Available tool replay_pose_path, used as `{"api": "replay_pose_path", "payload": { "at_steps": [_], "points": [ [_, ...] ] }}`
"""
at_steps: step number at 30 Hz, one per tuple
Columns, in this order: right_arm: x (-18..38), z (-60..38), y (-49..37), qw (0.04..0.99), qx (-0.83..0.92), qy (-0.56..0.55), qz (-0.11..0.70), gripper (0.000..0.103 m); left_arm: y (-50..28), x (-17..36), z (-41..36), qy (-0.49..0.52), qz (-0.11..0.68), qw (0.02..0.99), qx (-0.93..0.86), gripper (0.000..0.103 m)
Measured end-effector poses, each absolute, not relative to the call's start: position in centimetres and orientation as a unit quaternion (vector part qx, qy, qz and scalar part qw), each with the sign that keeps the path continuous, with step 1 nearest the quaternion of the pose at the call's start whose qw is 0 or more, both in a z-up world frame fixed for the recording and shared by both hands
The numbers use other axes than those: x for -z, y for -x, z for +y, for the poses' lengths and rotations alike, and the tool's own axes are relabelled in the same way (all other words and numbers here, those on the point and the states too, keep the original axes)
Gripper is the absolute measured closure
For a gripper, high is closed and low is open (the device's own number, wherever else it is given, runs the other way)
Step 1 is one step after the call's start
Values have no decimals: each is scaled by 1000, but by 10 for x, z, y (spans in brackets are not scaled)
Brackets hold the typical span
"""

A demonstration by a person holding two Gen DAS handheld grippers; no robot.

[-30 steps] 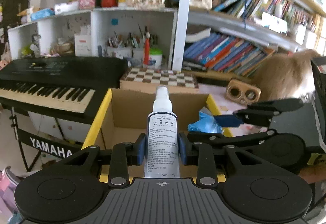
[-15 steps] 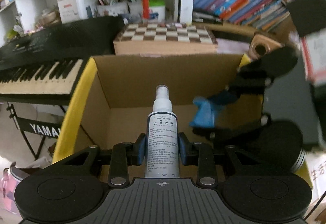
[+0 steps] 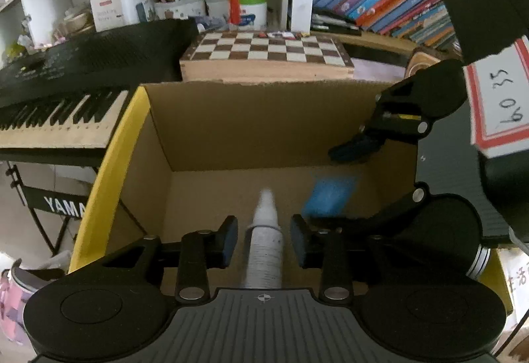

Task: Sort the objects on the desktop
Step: 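Lower both items into the yellow box and open both grippers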

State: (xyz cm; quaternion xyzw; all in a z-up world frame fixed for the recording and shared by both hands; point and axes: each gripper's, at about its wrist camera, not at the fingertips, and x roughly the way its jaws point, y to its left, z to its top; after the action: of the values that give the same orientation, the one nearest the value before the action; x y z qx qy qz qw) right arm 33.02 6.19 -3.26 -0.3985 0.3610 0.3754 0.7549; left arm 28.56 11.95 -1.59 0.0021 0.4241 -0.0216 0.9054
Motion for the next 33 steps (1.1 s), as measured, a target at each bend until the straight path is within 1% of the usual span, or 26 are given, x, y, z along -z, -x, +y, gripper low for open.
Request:
{"api": "replay_pose_path", "payload": {
  "at_steps": [1,2,3,5,7,11,15,19,25,33],
  "points": [
    [31,61,-329,759,-374,396,355,44,-284,13,120,-3,415,910,16,53],
    [29,61,-328,763,-374,394,351,43,-281,10,121,-5,406,914,8,49],
    [28,60,-328,767,-370,392,347,43,-277,6,122,-6,396,918,2,42],
    [25,57,-327,779,-364,380,342,42,-271,-3,125,3,378,926,4,35],
    [18,50,-324,801,-348,356,332,42,-262,-14,125,6,358,934,3,35],
    [3,34,-311,846,-316,294,313,42,-244,-31,122,-1,323,946,-11,29],
    [-16,14,-292,882,-289,231,291,42,-226,-44,123,7,299,954,-27,21],
    [-34,-9,-271,910,-261,167,276,38,-208,-53,125,24,280,959,-47,19],
    [-47,-36,-240,937,-212,94,262,38,-182,-59,120,27,254,965,-61,16],
    [-55,-60,-194,954,-165,42,247,38,-143,-57,117,52,248,966,-51,16]
  ]
}}
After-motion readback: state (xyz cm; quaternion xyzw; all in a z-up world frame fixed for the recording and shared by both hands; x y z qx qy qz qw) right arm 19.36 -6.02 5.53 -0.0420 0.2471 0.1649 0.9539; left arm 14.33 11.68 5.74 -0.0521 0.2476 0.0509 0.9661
